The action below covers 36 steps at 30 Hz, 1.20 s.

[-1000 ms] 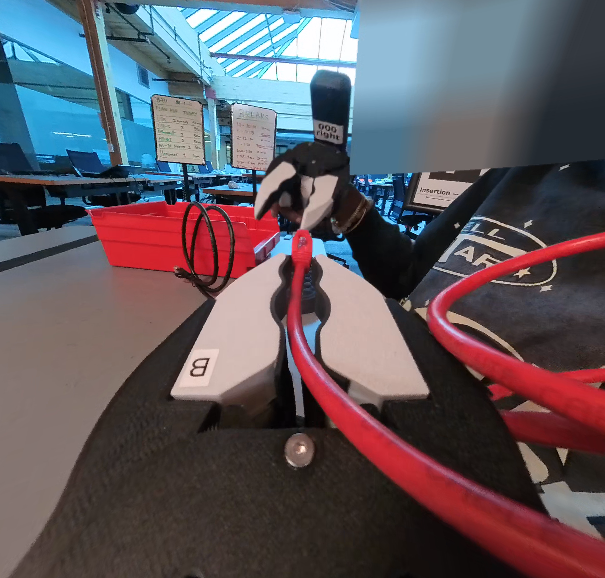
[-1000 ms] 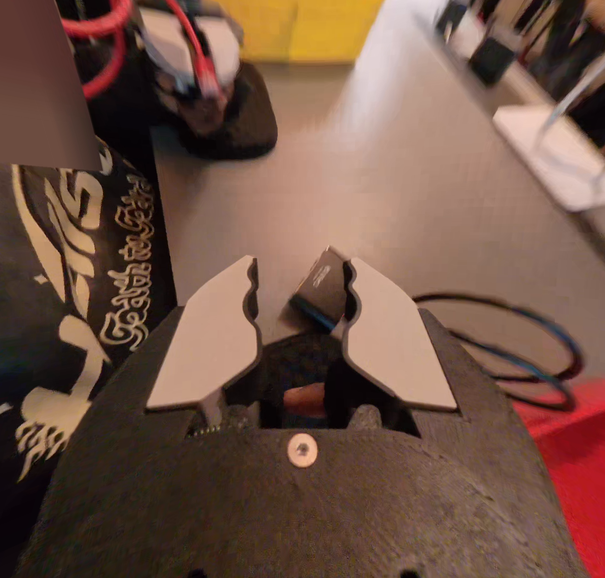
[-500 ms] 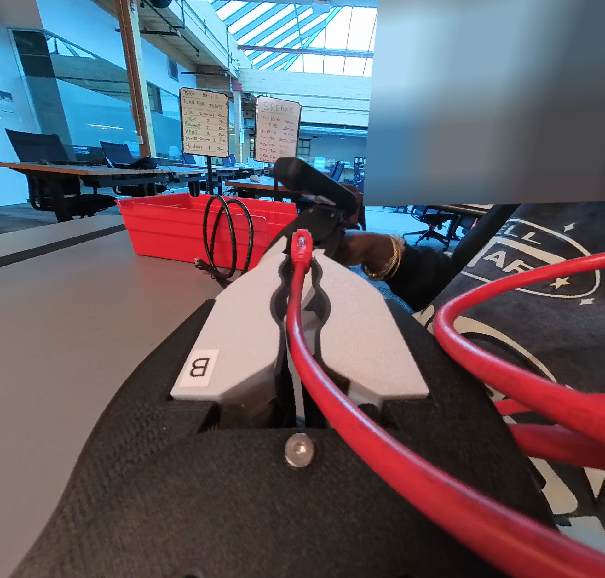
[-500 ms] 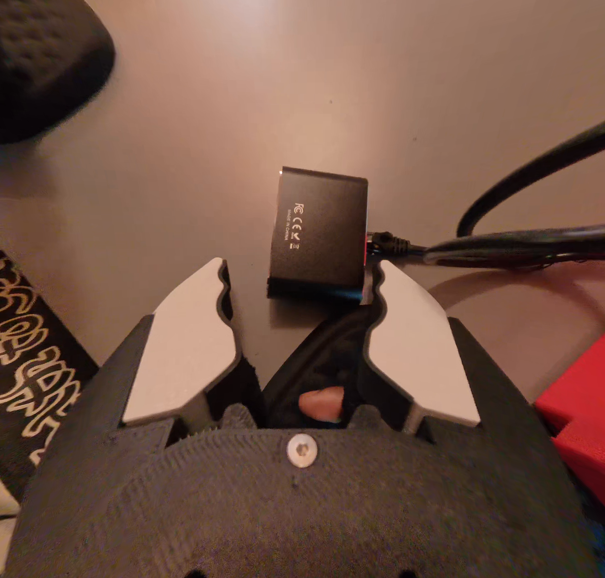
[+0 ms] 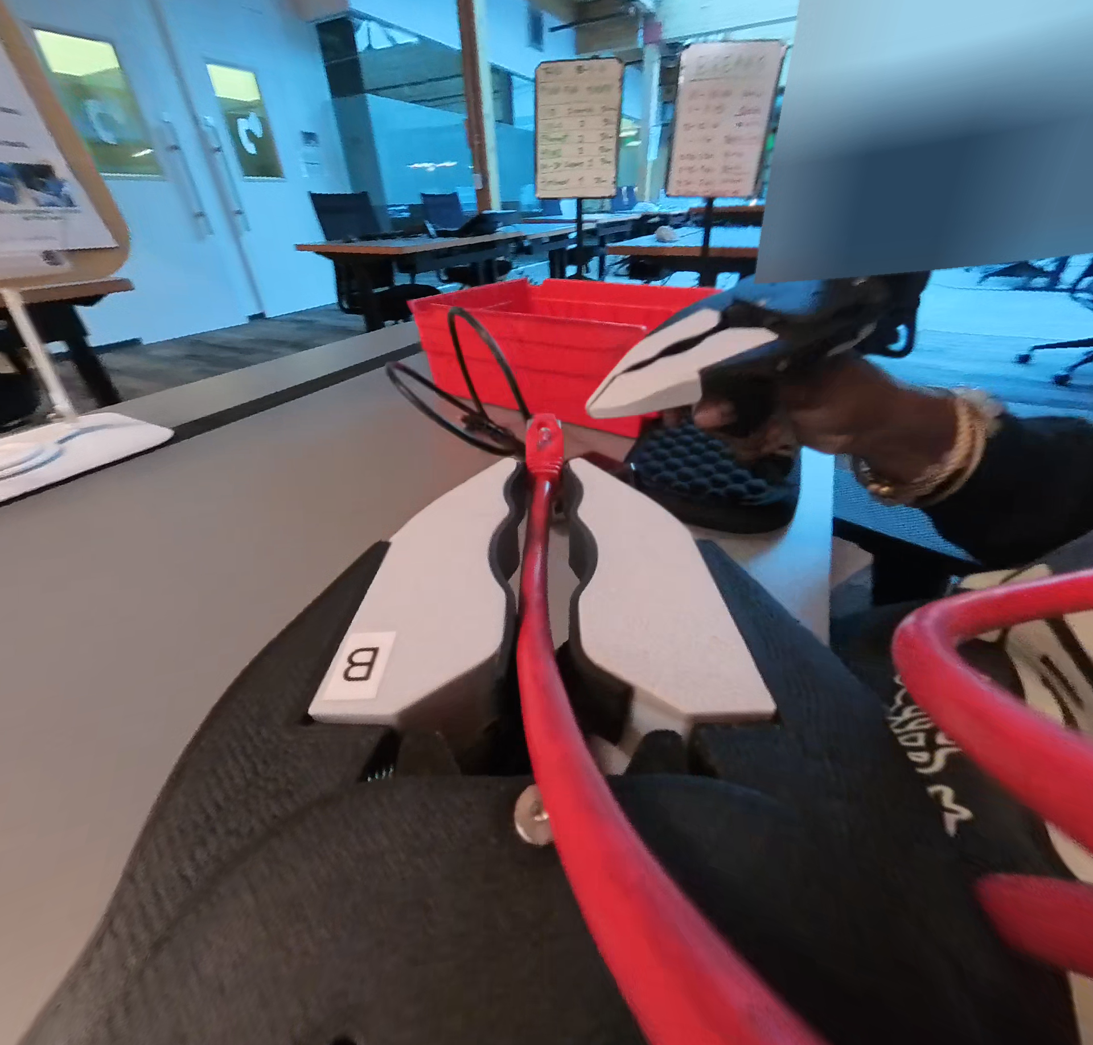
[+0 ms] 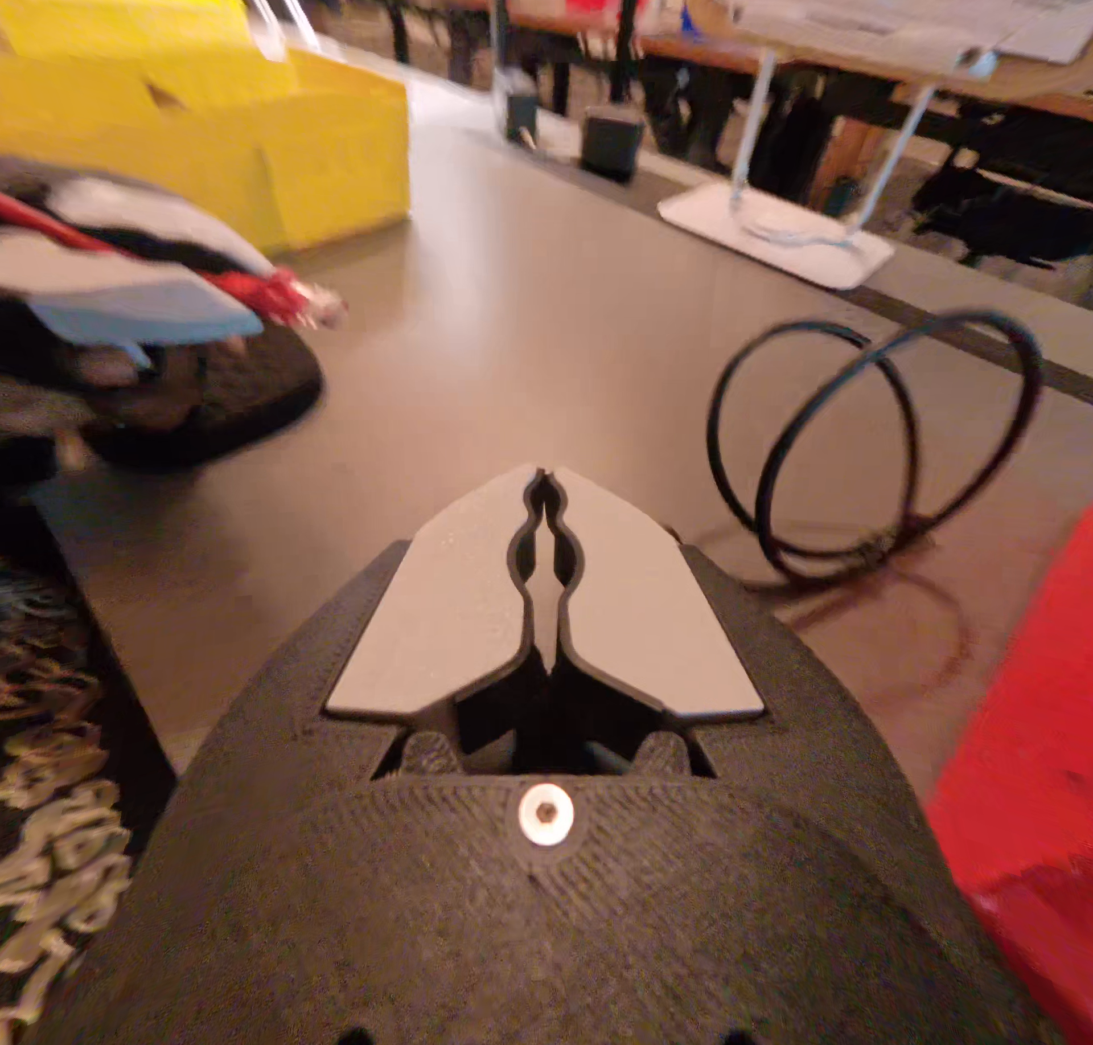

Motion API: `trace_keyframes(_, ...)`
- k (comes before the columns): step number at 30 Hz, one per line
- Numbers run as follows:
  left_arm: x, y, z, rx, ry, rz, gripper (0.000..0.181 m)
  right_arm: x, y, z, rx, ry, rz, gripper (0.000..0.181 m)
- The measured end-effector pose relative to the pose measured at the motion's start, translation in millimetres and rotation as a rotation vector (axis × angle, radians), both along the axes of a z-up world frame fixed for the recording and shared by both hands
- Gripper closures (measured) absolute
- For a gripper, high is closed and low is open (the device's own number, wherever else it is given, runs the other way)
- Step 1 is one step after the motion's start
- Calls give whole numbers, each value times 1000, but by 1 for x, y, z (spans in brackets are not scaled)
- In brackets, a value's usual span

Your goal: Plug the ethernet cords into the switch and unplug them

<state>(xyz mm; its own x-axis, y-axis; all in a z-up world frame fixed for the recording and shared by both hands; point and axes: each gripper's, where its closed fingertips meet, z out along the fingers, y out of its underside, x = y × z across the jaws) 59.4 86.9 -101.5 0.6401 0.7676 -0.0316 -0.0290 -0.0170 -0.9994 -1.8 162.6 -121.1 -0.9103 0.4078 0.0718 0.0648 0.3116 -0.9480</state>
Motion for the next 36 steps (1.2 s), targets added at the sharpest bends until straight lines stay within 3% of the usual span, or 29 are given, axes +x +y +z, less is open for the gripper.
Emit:
trace_keyframes(3, -2, 4, -4, -45, -9, 12, 170, -14, 20, -39, 344, 26, -56, 174)
trace_keyframes(8, 1, 4, 0, 10, -7, -37, 170, -6, 29, -30, 240, -149, 70, 111)
trace_keyframes(12, 1, 5, 0, 15, -11, -47, 170, -18, 28, -54, 331, -251, 126, 88)
trace_keyframes(17, 2, 5, 0, 27, -18, -61, 170, -47, 34, -81, 487, -244, 27, 85)
trace_keyframes(24, 3, 4, 1, 45, -16, -71, 170, -54, 24, -94, 511, -329, 146, 97)
trace_keyframes(26, 3, 4, 0, 39, -19, -71, 170, -59, 24, -96, 526, -292, 122, 117)
trace_keyframes(29, 2, 4, 0, 38, -21, -71, 170, -58, 23, -95, 529, -223, 120, 121)
trace_keyframes(32, 1, 3, 1, 49, -20, -59, 170, -53, 18, -80, 444, -137, 112, 121)
trace_keyframes(36, -3, 1, 2, 42, -5, 0, 170, -30, -2, -35, 162, -105, 117, 121)
